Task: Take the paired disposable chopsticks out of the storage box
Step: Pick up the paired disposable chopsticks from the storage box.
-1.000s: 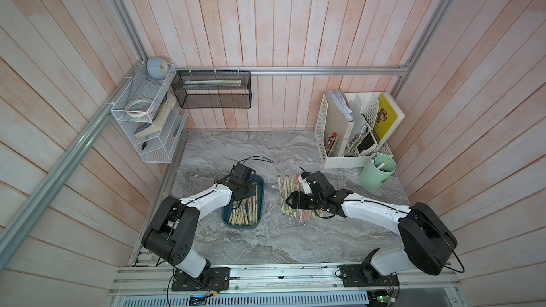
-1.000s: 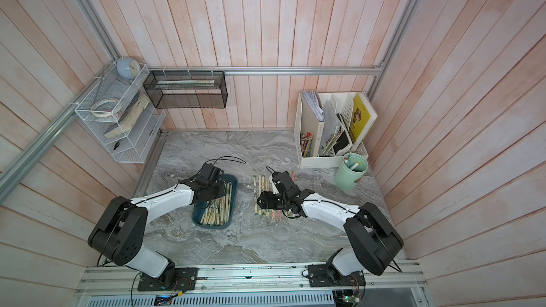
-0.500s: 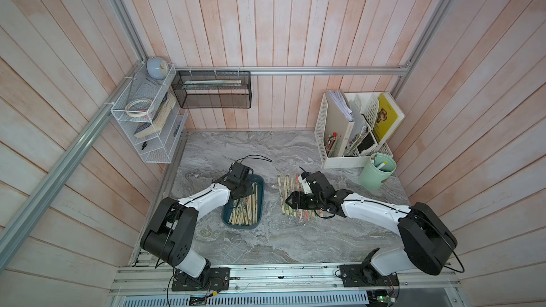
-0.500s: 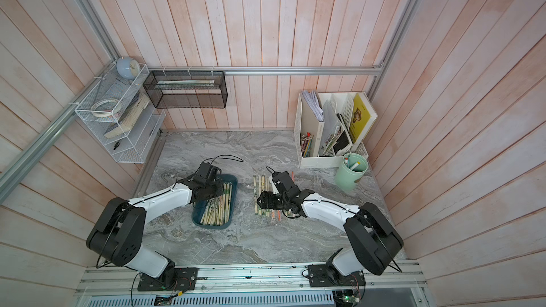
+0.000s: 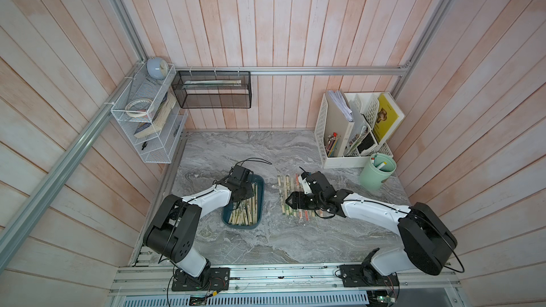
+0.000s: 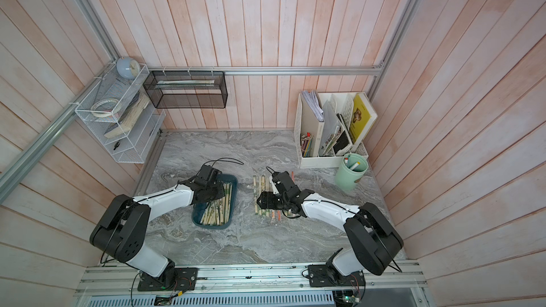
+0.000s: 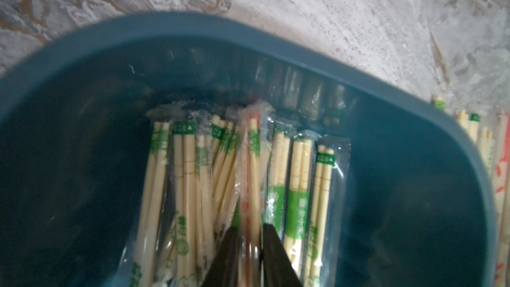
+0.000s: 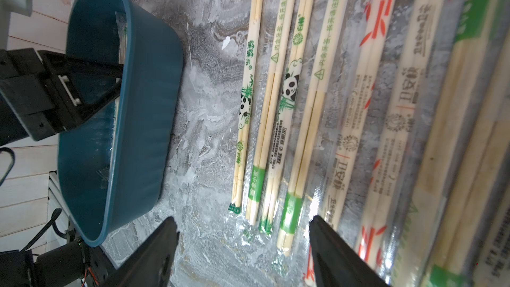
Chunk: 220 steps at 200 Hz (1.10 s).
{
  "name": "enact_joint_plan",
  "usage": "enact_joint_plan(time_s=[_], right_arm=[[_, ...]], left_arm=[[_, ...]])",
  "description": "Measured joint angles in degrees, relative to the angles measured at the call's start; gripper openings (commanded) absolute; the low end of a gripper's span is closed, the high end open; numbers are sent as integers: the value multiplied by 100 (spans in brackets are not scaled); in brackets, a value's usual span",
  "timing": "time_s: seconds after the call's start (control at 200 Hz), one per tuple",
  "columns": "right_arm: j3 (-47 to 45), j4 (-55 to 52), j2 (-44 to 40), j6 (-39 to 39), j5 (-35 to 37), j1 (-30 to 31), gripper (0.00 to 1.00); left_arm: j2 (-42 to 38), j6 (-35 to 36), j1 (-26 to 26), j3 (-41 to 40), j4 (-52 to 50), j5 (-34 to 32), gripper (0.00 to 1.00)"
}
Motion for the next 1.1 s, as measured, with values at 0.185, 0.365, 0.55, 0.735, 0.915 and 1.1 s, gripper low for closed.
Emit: enact_joint_plan(time_s=[0.185, 0.365, 0.55, 0.735, 0.915, 1.1], right_arm=[[0, 2, 0, -2, 0, 0, 77], [0, 0, 0, -2, 0, 0, 78], [0, 0, 0, -2, 0, 0, 78], [0, 0, 0, -2, 0, 0, 78], [0, 0, 0, -17, 0, 0, 77], [2, -20, 0, -87, 4, -2, 78]], left_arm=[[0, -26, 0, -66, 31, 42, 13], [-2, -55, 4, -70, 42, 44, 6], [-129, -59, 4, -70, -35, 37, 3], [-385, -46, 44, 20, -240, 17, 3], [-616, 46, 160, 221, -402, -2, 2], [-789, 114, 168, 496, -474, 68, 1]])
